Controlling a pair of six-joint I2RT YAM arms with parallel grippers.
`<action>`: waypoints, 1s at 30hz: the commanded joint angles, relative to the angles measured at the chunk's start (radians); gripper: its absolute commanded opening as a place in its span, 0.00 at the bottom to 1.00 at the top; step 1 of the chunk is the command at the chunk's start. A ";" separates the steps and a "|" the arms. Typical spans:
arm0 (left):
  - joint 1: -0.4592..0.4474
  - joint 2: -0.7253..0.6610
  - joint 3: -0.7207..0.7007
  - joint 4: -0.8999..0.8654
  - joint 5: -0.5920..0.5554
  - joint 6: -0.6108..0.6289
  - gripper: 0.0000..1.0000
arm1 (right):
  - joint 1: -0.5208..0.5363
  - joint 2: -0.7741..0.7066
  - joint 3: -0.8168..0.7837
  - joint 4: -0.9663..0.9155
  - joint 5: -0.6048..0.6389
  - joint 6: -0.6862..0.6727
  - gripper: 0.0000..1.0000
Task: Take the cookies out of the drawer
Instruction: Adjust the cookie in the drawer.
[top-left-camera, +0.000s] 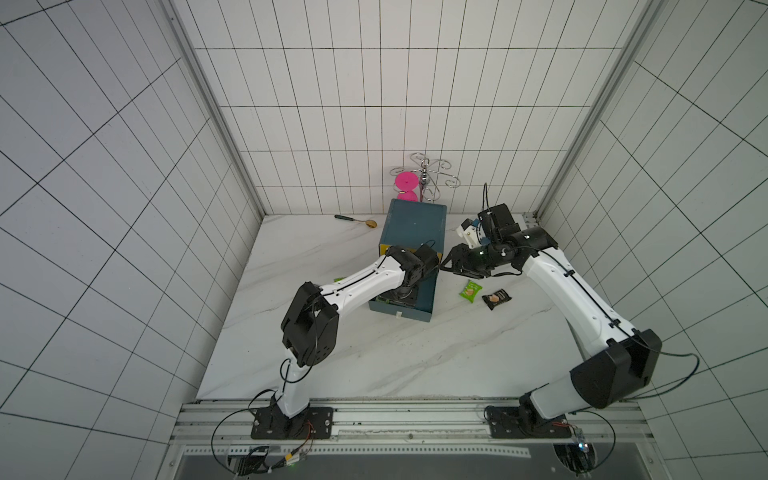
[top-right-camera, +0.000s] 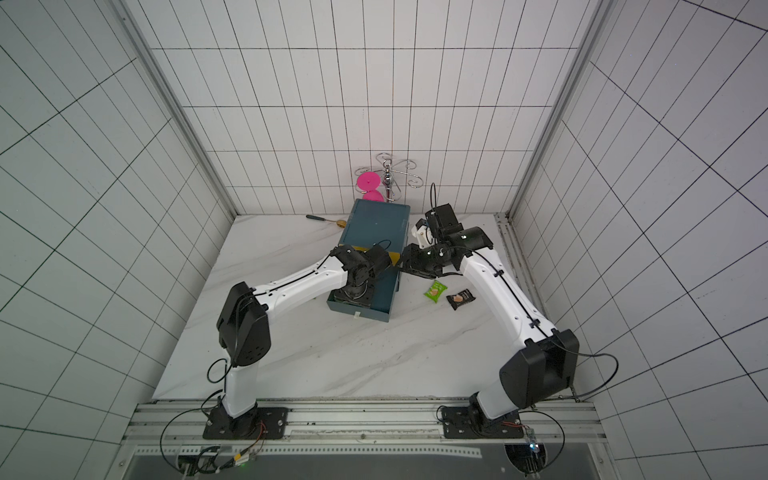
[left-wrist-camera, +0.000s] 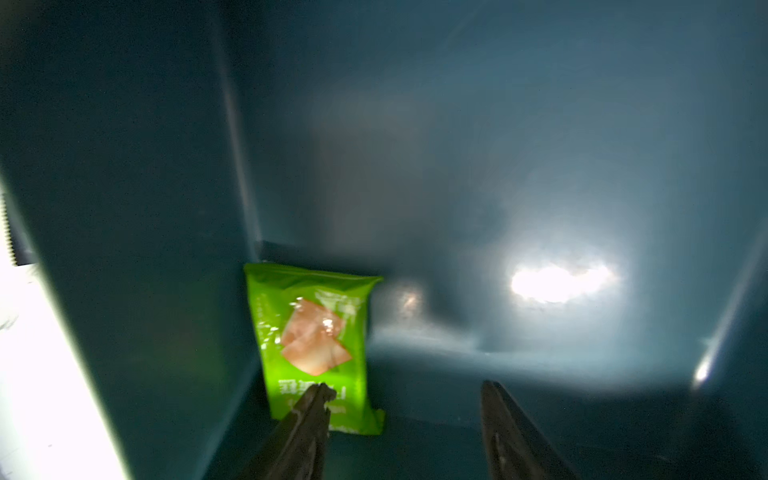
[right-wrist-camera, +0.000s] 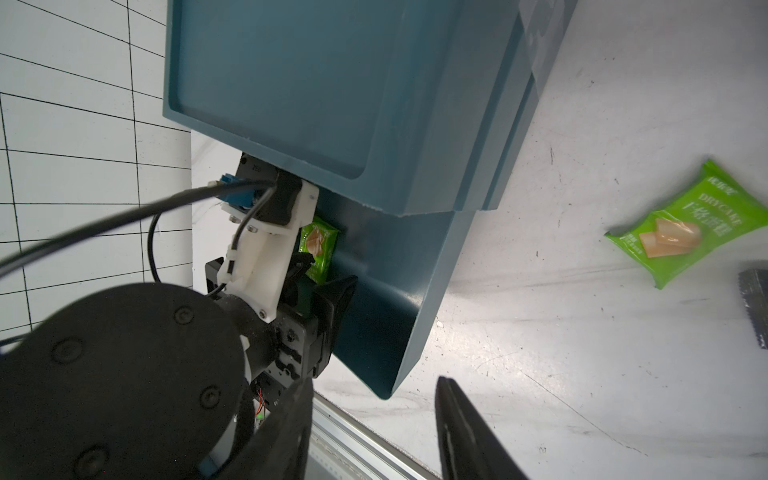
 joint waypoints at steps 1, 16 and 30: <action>-0.002 0.013 -0.005 0.092 0.052 0.014 0.61 | -0.002 -0.002 0.019 -0.021 0.000 -0.015 0.51; 0.030 -0.110 -0.043 0.124 0.049 -0.045 0.62 | -0.003 -0.006 0.009 -0.023 0.008 -0.010 0.51; 0.105 -0.061 -0.049 0.034 0.010 -0.037 0.64 | -0.003 0.033 0.035 -0.023 -0.015 -0.034 0.52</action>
